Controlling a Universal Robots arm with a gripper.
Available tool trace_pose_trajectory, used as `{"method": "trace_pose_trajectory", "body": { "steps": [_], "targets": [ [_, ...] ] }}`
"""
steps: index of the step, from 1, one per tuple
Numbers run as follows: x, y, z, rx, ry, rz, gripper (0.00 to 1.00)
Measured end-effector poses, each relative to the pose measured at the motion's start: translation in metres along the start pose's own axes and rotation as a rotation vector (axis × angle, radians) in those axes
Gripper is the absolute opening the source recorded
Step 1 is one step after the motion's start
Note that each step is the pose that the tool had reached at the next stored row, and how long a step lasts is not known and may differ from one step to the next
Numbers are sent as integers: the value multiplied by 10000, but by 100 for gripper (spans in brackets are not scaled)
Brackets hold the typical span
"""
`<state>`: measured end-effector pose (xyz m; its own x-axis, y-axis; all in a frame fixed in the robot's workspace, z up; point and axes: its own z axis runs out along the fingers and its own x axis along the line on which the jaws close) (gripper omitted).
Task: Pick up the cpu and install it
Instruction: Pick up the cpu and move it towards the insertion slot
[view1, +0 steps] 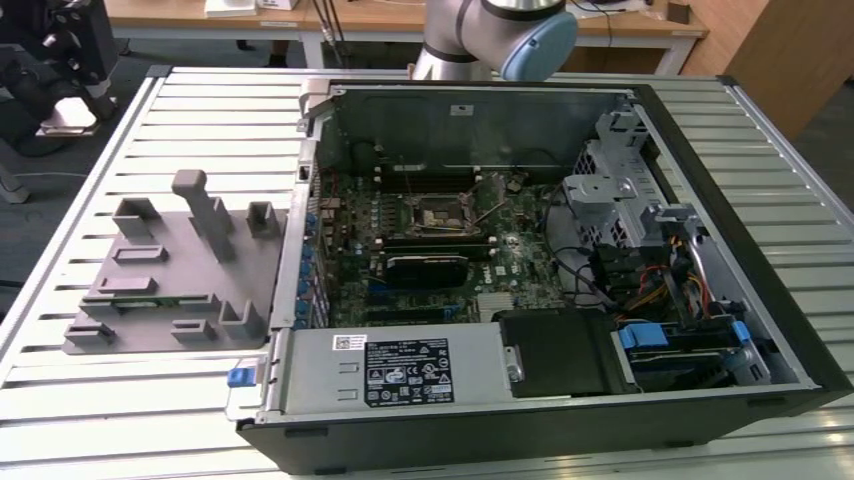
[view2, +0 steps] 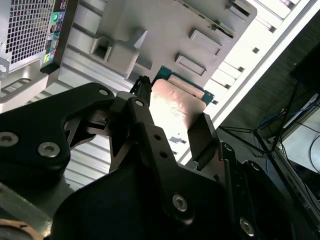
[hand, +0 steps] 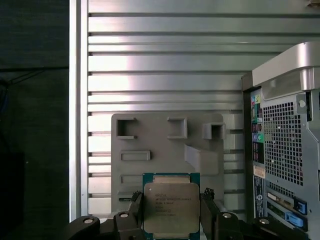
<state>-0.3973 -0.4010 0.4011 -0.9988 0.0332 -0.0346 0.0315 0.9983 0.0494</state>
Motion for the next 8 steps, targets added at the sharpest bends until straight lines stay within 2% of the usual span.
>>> {"method": "trace_pose_trajectory", "body": {
  "steps": [8],
  "targets": [
    [-88,26,5,-1,0,1,54]
  ]
}}
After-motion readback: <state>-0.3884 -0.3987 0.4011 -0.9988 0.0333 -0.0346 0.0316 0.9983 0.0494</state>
